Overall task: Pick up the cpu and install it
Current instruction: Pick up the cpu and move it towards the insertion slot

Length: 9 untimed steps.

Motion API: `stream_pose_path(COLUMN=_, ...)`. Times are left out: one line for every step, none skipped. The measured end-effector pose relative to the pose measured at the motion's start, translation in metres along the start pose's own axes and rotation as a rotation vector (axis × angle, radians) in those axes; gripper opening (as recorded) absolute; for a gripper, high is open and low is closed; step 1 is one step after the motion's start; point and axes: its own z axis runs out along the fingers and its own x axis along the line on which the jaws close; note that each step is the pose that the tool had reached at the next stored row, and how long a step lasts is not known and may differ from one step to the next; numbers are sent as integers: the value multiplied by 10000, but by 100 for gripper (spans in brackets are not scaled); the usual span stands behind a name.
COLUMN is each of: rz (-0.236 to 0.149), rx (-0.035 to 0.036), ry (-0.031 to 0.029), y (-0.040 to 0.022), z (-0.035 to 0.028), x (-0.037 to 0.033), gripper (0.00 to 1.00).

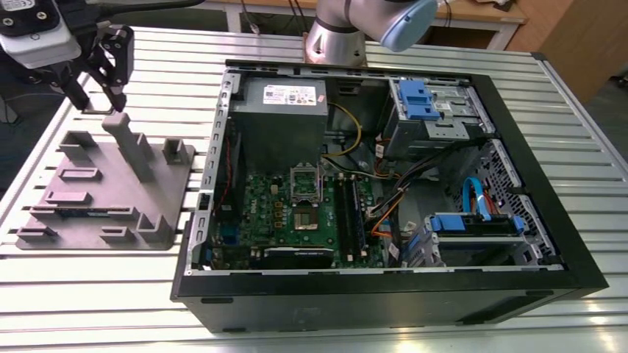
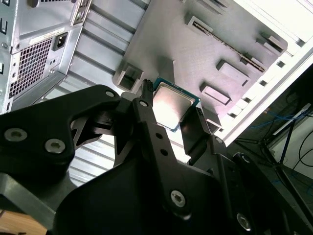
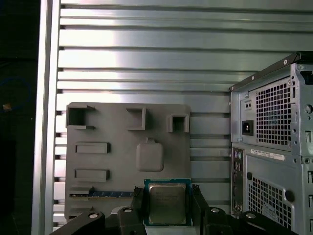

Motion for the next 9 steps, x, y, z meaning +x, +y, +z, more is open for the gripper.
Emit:
stream_pose_path(rz=0, rx=0, ry=0, y=0, z=0, x=-5, gripper=47)
stream_pose_path(rz=0, rx=0, ry=0, y=0, z=0, x=-9, gripper=47)
stream_pose_path(rz=0, rx=0, ry=0, y=0, z=0, x=-13, gripper=47)
stream_pose_path(rz=0, rx=0, ry=0, y=0, z=0, x=-16, gripper=47)
stream_pose_path(rz=0, rx=0, ry=0, y=0, z=0, x=-17, gripper=47)
stream_pose_path(rz=-1, rx=0, ry=0, y=0, z=0, x=-19, gripper=47)
stream_pose_path(rz=-1, rx=0, ry=0, y=0, z=0, x=-21, gripper=47)
stream_pose_path(rz=0, rx=0, ry=0, y=0, z=1, x=-21, gripper=47)
stream_pose_path(rz=-1, rx=1, ry=1, y=0, z=0, x=-21, gripper=47)
